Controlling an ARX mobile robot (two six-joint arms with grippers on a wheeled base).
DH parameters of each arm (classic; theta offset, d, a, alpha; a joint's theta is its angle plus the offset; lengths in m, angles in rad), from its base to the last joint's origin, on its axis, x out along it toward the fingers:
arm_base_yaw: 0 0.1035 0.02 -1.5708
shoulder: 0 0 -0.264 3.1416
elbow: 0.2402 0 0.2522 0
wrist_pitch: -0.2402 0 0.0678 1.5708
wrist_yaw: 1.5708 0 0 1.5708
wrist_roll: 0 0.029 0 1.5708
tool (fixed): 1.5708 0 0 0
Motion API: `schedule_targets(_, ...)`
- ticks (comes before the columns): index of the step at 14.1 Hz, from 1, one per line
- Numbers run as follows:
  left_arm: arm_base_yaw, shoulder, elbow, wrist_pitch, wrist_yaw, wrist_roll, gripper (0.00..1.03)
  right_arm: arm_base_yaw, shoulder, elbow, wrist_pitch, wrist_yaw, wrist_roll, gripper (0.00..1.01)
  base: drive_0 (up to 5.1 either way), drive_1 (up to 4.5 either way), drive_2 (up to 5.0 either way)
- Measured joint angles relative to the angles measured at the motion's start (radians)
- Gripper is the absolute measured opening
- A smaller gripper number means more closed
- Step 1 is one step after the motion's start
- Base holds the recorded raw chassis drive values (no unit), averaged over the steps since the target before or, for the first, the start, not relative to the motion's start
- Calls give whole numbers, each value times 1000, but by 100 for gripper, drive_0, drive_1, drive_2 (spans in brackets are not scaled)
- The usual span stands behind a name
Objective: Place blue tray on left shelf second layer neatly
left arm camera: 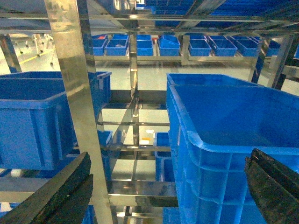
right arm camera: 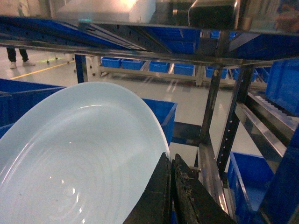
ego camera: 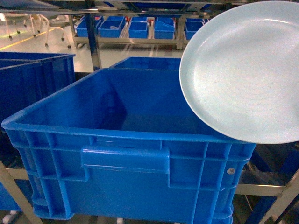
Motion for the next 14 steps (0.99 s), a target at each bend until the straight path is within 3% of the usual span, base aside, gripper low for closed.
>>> schedule_targets(3, 0, 0, 0, 0, 0, 0, 98, 7, 99, 50, 35, -11, 0, 2, 0, 0, 0)
schedule_targets(10, 0, 0, 0, 0, 0, 0, 98, 95, 285, 205, 43, 8, -1, 2, 0, 0, 0)
schedule_targets(14, 0, 0, 0, 0, 0, 0, 98, 102, 336, 251, 41, 9, -2, 2, 0, 0, 0)
